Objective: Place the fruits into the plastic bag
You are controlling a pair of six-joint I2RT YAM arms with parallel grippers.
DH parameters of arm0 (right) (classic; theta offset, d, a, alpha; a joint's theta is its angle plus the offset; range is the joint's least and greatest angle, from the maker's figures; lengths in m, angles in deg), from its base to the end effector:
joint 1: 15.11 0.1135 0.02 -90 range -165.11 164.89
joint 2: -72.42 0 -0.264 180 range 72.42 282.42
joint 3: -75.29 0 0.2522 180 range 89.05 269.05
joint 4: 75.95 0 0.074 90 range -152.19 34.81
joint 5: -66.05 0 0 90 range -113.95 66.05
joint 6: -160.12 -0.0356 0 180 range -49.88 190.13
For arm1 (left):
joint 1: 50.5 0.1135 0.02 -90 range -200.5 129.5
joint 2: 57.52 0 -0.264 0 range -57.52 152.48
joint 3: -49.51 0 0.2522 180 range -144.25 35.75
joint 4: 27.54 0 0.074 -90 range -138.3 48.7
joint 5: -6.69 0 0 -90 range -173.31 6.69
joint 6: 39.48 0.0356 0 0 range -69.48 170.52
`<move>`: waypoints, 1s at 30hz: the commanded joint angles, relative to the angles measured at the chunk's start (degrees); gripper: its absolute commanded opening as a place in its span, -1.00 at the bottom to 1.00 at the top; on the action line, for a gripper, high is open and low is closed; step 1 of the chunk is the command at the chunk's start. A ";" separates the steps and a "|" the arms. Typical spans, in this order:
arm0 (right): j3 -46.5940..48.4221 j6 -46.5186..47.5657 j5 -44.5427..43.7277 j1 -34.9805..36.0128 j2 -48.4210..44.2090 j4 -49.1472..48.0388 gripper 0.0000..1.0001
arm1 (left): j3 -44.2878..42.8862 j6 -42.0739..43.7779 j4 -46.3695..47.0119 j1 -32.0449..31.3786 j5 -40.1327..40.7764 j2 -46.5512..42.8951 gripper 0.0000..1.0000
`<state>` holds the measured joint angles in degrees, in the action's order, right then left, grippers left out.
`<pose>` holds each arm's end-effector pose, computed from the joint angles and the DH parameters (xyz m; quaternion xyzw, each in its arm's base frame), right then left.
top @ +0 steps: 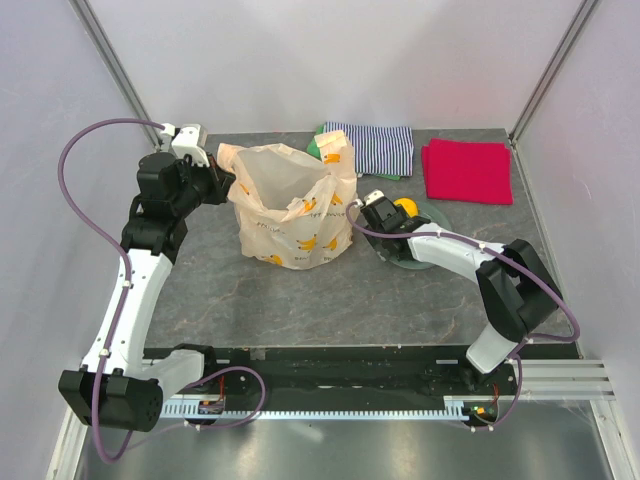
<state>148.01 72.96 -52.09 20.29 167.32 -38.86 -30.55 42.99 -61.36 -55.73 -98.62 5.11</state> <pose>0.2787 0.1774 0.1907 -0.2455 0.9048 -0.1530 0.3124 0.2413 -0.0315 0.3929 0.0639 0.7950 -0.1720 0.5782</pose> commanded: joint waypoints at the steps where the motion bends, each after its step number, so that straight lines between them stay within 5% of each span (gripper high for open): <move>1: 1.51 0.25 -3.14 0.20 1.43 -0.92 0.45 | -0.14 2.26 0.72 0.31 0.28 0.21 -0.97; 7: 1.16 0.07 -4.99 0.37 2.40 -0.83 0.19 | -0.14 2.34 0.72 0.40 0.46 0.21 -0.97; 13: 1.16 0.42 -6.31 1.43 0.92 -0.75 -0.29 | -0.06 2.34 0.72 0.40 0.37 0.47 -0.97; 21: 0.28 -1.07 -7.10 1.96 -5.59 -0.66 -0.51 | -0.05 2.26 0.80 0.49 0.37 0.56 -0.97; 25: -0.25 -2.74 -7.98 1.87 -12.44 -0.66 -1.00 | -0.14 2.26 0.72 0.49 0.11 0.56 -0.97; 30: 1.59 -5.38 -5.35 1.87 -20.34 -0.66 -1.00 | -0.14 2.17 0.72 0.49 -0.33 0.47 -0.97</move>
<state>147.68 70.68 -57.86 22.06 153.24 -39.03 -30.48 43.01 -61.40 -55.45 -98.62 5.61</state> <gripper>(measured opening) 0.654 0.023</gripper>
